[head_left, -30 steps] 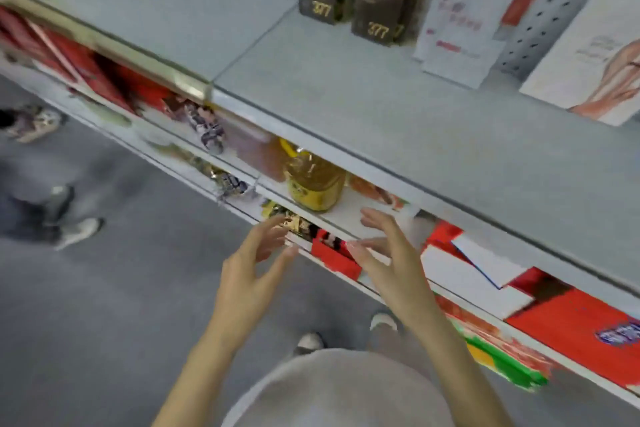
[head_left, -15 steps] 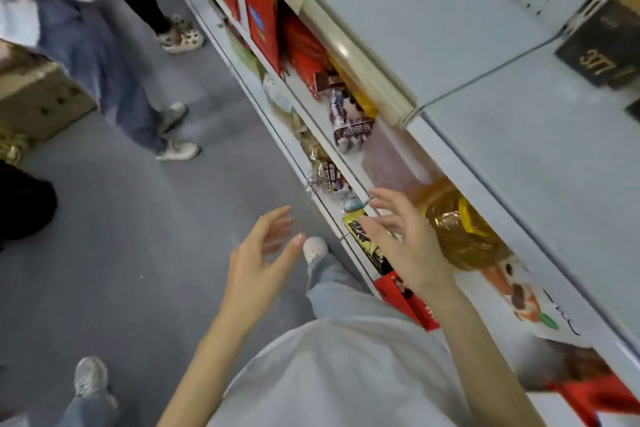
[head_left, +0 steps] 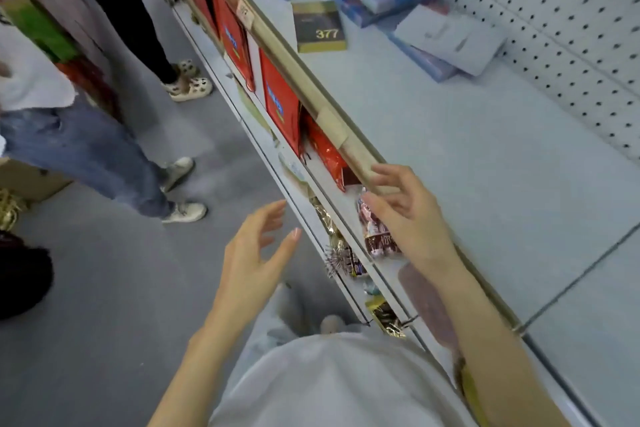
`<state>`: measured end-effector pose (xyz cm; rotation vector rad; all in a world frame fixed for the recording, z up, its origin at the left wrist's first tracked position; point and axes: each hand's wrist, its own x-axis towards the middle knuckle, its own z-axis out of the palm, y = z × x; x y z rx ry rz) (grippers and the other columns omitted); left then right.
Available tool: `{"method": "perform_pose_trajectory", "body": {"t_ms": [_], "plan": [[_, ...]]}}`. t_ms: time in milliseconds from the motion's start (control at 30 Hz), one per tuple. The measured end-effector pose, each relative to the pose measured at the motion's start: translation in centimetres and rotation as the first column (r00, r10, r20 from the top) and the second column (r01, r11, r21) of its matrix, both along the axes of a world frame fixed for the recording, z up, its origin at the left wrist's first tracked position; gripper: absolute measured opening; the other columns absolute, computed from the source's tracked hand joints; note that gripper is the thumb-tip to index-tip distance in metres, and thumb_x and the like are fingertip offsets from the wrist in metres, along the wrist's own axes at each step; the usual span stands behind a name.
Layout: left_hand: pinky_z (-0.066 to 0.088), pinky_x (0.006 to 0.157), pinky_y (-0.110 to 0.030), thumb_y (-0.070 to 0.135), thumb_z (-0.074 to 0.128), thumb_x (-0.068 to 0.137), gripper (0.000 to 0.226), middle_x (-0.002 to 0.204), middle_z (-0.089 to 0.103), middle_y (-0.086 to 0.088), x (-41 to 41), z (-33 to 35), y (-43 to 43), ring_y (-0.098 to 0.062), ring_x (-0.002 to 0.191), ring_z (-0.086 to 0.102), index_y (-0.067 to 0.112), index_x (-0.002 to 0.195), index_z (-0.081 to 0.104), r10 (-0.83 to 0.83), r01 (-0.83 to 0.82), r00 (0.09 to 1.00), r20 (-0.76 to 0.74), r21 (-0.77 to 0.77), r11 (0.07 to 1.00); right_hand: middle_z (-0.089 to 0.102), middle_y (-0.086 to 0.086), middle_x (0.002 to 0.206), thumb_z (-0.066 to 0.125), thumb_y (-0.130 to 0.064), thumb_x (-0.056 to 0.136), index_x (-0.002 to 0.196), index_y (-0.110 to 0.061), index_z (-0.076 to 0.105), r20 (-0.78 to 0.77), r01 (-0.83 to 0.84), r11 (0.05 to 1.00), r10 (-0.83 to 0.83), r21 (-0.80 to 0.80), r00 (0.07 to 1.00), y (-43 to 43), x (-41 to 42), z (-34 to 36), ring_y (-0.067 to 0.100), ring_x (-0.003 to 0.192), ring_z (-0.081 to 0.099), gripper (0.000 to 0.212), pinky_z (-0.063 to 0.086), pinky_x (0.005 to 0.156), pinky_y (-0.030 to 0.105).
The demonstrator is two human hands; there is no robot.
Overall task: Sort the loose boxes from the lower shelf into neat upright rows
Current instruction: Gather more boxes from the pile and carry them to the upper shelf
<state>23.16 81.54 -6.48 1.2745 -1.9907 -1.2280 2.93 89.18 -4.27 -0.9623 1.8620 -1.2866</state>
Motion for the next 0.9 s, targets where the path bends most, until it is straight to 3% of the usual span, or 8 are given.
{"method": "perform_pose_trajectory", "body": {"t_ms": [100,200,400,467,533,667,833,900], "plan": [[0.047,0.095,-0.026,0.029,0.065,0.087,0.037,0.118,0.059,0.015,-0.8,-1.1,-6.1,-0.001,0.111,0.056,0.035,0.122,0.055,-0.088,0.087,0.995,0.040,0.014,0.996,0.058,-0.016,0.113,0.064,-0.020,0.091,0.118,-0.033,0.055,0.007,0.076,0.997,-0.076,0.020,0.997,-5.4,-1.3,-0.4,0.000,0.088,0.063,0.032,0.053,0.076,0.018],[0.045,0.093,-0.020,0.030,0.064,0.087,0.036,0.117,0.057,0.016,-2.0,-1.2,-13.9,0.000,0.111,0.055,0.037,0.120,0.054,-0.162,0.163,0.986,0.036,-0.009,0.987,0.059,-0.010,0.110,0.064,-0.012,0.091,0.119,-0.025,0.056,0.064,0.227,0.974,-0.225,-0.021,0.972,-10.9,-2.1,-1.1,0.002,0.088,0.063,0.032,0.054,0.066,0.017],[0.044,0.090,-0.012,0.043,0.064,0.085,0.033,0.116,0.061,0.018,-4.1,2.0,-29.6,0.003,0.108,0.057,0.038,0.117,0.056,-0.241,0.241,0.971,0.013,-0.060,0.969,0.065,-0.004,0.102,0.064,-0.011,0.090,0.108,-0.025,0.063,0.114,0.517,0.856,-0.513,-0.008,0.851,-21.0,-2.6,-1.1,0.021,0.097,0.066,0.022,0.055,0.088,0.045],[0.048,0.092,-0.024,0.036,0.066,0.084,0.030,0.112,0.062,0.020,-5.8,2.3,-33.4,-0.001,0.106,0.060,0.045,0.110,0.054,-0.246,0.246,0.969,-0.014,-0.037,0.969,0.064,-0.009,0.103,0.064,-0.014,0.090,0.107,-0.031,0.062,0.044,0.531,0.847,-0.530,-0.013,0.847,-23.2,-2.7,-0.8,0.013,0.094,0.065,0.024,0.054,0.089,0.040],[0.049,0.094,-0.030,0.031,0.066,0.086,0.029,0.110,0.062,0.019,-8.0,2.5,-35.9,-0.002,0.104,0.060,0.043,0.110,0.055,-0.291,0.291,0.957,-0.016,-0.024,0.957,0.062,-0.015,0.106,0.063,-0.018,0.091,0.109,-0.036,0.059,-0.047,0.536,0.844,-0.535,0.004,0.843,-25.0,-3.2,-0.2,0.001,0.091,0.061,0.025,0.052,0.083,0.022],[0.047,0.092,-0.023,0.035,0.059,0.086,0.037,0.114,0.064,0.010,-12.1,3.3,-38.4,-0.002,0.105,0.059,0.026,0.122,0.058,-0.410,0.407,0.912,-0.024,-0.083,0.910,0.063,-0.007,0.109,0.063,-0.022,0.091,0.111,-0.031,0.059,-0.153,0.591,0.805,-0.579,0.047,0.801,-28.7,-6.6,0.2,0.000,0.089,0.059,0.022,0.040,0.069,0.002],[0.039,0.094,-0.021,0.028,0.055,0.094,0.038,0.129,0.056,0.005,-16.6,2.9,-40.3,-0.006,0.117,0.050,0.025,0.132,0.049,-0.474,0.476,0.879,0.056,-0.043,0.878,0.053,0.004,0.126,0.055,-0.037,0.095,0.131,-0.017,0.054,-0.272,0.555,0.774,-0.487,0.305,0.830,-34.3,-10.9,-0.3,0.019,0.120,0.048,0.042,0.039,0.094,0.029],[0.037,0.096,-0.022,0.032,0.052,0.095,0.042,0.133,0.054,0.002,-17.8,2.3,-40.7,-0.006,0.118,0.048,0.023,0.136,0.045,-0.515,0.516,0.852,0.097,0.013,0.856,0.051,0.007,0.119,0.052,-0.041,0.095,0.130,-0.015,0.055,-0.391,0.530,0.750,-0.385,0.395,0.836,-35.3,-11.0,-0.9,0.025,0.120,0.045,0.043,0.037,0.094,0.032]]}}
